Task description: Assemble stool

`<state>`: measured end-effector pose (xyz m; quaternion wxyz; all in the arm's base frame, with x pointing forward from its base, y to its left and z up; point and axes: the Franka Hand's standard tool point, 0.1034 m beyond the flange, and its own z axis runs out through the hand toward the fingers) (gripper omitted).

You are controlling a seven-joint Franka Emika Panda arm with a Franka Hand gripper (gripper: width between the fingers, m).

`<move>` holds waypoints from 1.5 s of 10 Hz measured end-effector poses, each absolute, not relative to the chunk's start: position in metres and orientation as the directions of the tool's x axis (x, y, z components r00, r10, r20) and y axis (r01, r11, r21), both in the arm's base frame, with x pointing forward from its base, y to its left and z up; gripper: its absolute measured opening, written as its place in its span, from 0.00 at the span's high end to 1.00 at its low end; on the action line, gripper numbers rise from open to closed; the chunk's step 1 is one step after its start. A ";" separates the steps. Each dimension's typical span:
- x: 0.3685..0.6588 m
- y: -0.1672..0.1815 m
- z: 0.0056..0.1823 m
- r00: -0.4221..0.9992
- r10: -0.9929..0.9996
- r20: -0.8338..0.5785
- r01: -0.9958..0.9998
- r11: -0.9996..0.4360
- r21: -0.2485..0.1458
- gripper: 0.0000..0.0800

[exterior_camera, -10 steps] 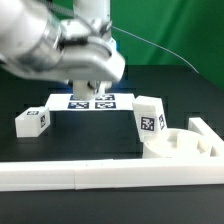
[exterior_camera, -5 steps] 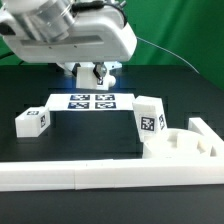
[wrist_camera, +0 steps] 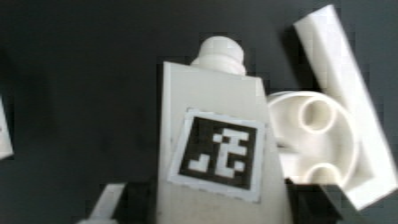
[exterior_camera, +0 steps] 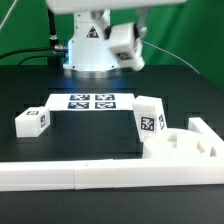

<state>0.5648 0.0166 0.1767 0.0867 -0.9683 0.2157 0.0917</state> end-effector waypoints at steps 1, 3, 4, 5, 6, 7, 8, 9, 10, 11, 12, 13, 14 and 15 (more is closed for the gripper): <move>0.564 0.006 0.165 0.876 -0.450 -0.173 -0.474 -0.869 -0.140 0.59; 0.570 0.012 0.167 0.888 -0.459 -0.022 -0.457 -0.875 -0.160 0.59; 0.571 0.014 0.167 0.888 -0.460 0.013 -0.453 -0.879 -0.150 0.59; 0.582 0.020 0.177 0.907 -0.411 0.095 -0.404 -0.911 -0.086 0.59; 0.591 0.034 0.186 0.927 -0.339 0.161 -0.336 -0.941 -0.050 0.59; 0.599 0.046 0.190 0.943 -0.273 0.189 -0.275 -0.961 -0.013 0.59; 0.610 0.065 0.190 0.946 -0.191 0.261 -0.206 -0.978 0.031 0.59; 0.613 0.077 0.187 0.930 -0.173 0.323 -0.185 -0.983 0.005 0.59; 0.612 0.079 0.185 0.920 -0.169 0.354 -0.176 -0.984 -0.010 0.59; 0.612 0.082 0.184 0.912 -0.165 0.376 -0.169 -0.985 -0.022 0.59; 0.611 0.082 0.183 0.917 -0.155 0.369 -0.160 -0.987 -0.015 0.59; 0.616 0.088 0.184 0.929 -0.058 0.367 -0.082 -0.995 0.050 0.59; 0.626 0.090 0.184 0.927 0.057 0.371 0.018 -0.994 0.108 0.59; 0.634 0.085 0.178 0.920 0.137 0.367 0.089 -0.985 0.146 0.59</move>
Offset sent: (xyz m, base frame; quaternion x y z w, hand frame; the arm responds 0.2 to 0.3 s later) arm 0.0000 0.0000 0.0000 0.0000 0.1296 0.0000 0.9916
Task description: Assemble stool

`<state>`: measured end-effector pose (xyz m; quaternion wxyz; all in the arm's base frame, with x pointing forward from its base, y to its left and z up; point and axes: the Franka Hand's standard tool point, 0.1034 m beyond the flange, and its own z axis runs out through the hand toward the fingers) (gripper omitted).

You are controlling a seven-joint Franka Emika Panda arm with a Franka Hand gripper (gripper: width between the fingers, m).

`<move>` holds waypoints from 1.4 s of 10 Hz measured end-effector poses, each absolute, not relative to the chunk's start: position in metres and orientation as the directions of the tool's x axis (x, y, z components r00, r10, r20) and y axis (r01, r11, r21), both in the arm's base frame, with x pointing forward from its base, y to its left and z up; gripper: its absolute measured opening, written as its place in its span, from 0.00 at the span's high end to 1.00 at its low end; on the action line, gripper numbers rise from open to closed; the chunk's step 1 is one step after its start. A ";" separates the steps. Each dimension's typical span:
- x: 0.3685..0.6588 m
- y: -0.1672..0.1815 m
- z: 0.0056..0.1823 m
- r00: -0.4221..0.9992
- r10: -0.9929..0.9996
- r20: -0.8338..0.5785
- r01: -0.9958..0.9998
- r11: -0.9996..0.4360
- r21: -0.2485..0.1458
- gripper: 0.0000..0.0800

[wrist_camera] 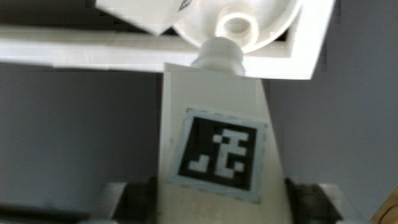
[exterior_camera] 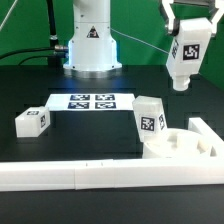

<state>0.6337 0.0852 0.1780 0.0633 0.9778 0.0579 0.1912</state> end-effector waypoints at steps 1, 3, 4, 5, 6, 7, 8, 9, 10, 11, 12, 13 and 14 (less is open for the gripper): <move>0.640 0.080 0.170 0.911 0.200 0.362 0.144 -0.974 0.174 0.59; 0.644 0.071 0.164 0.904 0.214 0.370 0.164 -0.973 0.162 0.59; 0.643 0.072 0.164 0.904 0.216 0.369 0.167 -0.973 0.162 0.59; 0.643 0.072 0.163 0.904 0.217 0.369 0.167 -0.973 0.162 0.59; 0.644 0.077 0.162 0.897 0.211 0.389 0.162 -0.974 0.157 0.59; 0.646 0.090 0.150 0.878 0.216 0.428 0.167 -0.975 0.149 0.59; 0.646 0.099 0.139 0.869 0.233 0.436 0.183 -0.971 0.154 0.59; 0.647 0.101 0.135 0.862 0.231 0.451 0.182 -0.972 0.150 0.59; 0.648 0.105 0.133 0.853 0.226 0.470 0.180 -0.973 0.142 0.59; 0.645 0.110 0.126 0.858 0.223 0.463 0.179 -0.974 0.138 0.59; 0.644 0.109 0.121 0.860 0.226 0.457 0.181 -0.973 0.140 0.59; 0.643 0.107 0.116 0.862 0.223 0.455 0.178 -0.974 0.140 0.59; 0.642 0.108 0.110 0.864 0.227 0.449 0.182 -0.973 0.143 0.59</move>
Offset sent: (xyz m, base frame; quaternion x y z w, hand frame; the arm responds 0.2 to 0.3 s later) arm 0.0000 0.0000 0.0000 0.0000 0.0000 0.0000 1.0000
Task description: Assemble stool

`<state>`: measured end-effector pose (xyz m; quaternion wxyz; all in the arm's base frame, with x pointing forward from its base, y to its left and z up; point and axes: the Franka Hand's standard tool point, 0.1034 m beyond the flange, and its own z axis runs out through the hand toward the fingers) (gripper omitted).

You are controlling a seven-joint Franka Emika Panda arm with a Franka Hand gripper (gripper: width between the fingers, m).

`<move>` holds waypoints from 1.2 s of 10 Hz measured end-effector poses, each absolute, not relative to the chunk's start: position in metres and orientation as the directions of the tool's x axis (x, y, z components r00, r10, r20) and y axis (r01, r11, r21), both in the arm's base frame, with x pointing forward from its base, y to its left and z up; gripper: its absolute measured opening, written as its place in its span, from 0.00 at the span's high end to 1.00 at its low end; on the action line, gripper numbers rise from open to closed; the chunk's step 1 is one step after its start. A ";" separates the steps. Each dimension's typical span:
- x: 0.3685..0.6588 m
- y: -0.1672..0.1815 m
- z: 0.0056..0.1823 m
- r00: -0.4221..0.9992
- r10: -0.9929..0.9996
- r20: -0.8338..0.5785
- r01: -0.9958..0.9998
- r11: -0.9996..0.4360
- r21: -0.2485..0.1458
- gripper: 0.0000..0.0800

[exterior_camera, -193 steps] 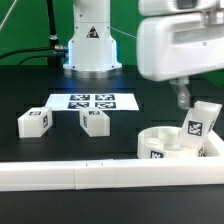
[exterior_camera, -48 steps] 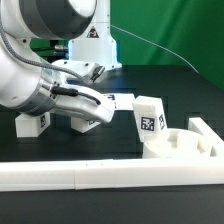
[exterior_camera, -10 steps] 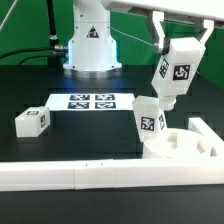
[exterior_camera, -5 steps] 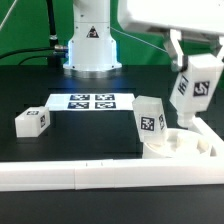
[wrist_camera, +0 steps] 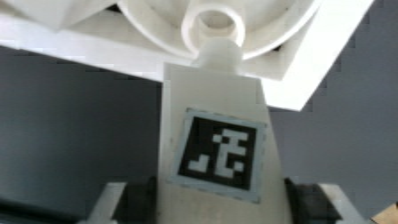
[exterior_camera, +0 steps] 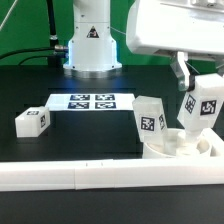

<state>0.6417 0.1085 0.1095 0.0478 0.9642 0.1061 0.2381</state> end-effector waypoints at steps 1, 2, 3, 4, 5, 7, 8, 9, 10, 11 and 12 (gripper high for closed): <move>0.641 0.108 0.105 0.863 0.230 0.450 0.184 -0.972 0.144 0.59; 0.640 0.107 0.102 0.864 0.232 0.447 0.185 -0.972 0.146 0.59; 0.639 0.107 0.100 0.865 0.234 0.445 0.187 -0.971 0.147 0.59; 0.640 0.107 0.100 0.865 0.234 0.445 0.187 -0.971 0.148 0.59; 0.640 0.106 0.100 0.865 0.232 0.445 0.185 -0.972 0.148 0.59; 0.642 0.105 0.099 0.860 0.223 0.459 0.176 -0.974 0.143 0.59; 0.643 0.105 0.099 0.854 0.223 0.471 0.176 -0.974 0.142 0.59; 0.643 0.105 0.099 0.849 0.222 0.479 0.175 -0.974 0.141 0.59; 0.643 0.105 0.099 0.844 0.219 0.489 0.172 -0.975 0.139 0.59; 0.644 0.105 0.099 0.839 0.210 0.502 0.164 -0.977 0.134 0.59; 0.643 0.104 0.099 0.837 0.206 0.506 0.161 -0.978 0.131 0.59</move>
Offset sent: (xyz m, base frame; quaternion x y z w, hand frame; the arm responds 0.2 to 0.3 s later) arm 0.0022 -0.0012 -0.0049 0.0012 0.0078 0.0019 1.0000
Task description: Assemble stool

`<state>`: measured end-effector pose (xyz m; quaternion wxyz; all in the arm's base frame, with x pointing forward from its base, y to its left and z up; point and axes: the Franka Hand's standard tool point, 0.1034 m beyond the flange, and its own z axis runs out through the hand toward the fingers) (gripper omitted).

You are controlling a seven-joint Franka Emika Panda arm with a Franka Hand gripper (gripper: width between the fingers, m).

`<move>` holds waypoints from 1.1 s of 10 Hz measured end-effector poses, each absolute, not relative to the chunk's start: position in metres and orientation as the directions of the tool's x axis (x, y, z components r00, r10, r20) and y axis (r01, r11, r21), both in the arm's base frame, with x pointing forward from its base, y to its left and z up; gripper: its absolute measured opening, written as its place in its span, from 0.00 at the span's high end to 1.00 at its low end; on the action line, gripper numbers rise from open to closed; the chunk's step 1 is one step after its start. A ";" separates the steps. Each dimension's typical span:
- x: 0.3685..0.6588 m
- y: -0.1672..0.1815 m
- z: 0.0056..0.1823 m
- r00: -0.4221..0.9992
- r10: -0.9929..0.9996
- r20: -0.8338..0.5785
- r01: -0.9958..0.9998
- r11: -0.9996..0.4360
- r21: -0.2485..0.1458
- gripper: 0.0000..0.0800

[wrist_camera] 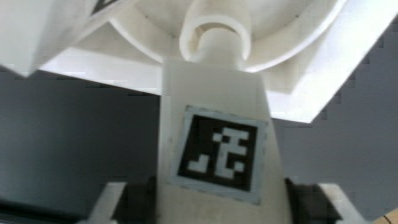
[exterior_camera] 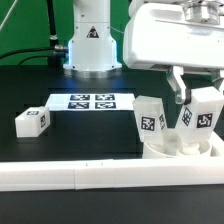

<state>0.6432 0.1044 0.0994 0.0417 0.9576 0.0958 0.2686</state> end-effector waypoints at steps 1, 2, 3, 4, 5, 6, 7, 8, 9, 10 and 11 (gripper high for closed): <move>0.643 0.104 0.099 0.836 0.203 0.509 0.159 -0.979 0.130 0.59; 0.643 0.104 0.099 0.837 0.191 0.513 0.148 -0.981 0.124 0.59; 0.642 0.104 0.099 0.836 0.174 0.521 0.133 -0.984 0.116 0.59; 0.642 0.103 0.099 0.834 0.162 0.527 0.123 -0.986 0.110 0.59; 0.641 0.102 0.099 0.830 0.154 0.537 0.115 -0.988 0.106 0.59; 0.641 0.101 0.099 0.826 0.150 0.544 0.111 -0.988 0.104 0.59; 0.641 0.099 0.099 0.823 0.157 0.545 0.116 -0.987 0.110 0.59; 0.641 0.097 0.099 0.822 0.157 0.548 0.114 -0.987 0.111 0.59; 0.642 0.096 0.099 0.822 0.152 0.549 0.109 -0.988 0.110 0.59; 0.642 0.095 0.099 0.823 0.146 0.550 0.103 -0.989 0.108 0.59; 0.642 0.095 0.099 0.821 0.145 0.552 0.102 -0.989 0.108 0.59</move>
Offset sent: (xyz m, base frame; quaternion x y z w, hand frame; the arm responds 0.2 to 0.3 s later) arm -0.0100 -0.0026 -0.0144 -0.0219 -0.0045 0.0112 0.9997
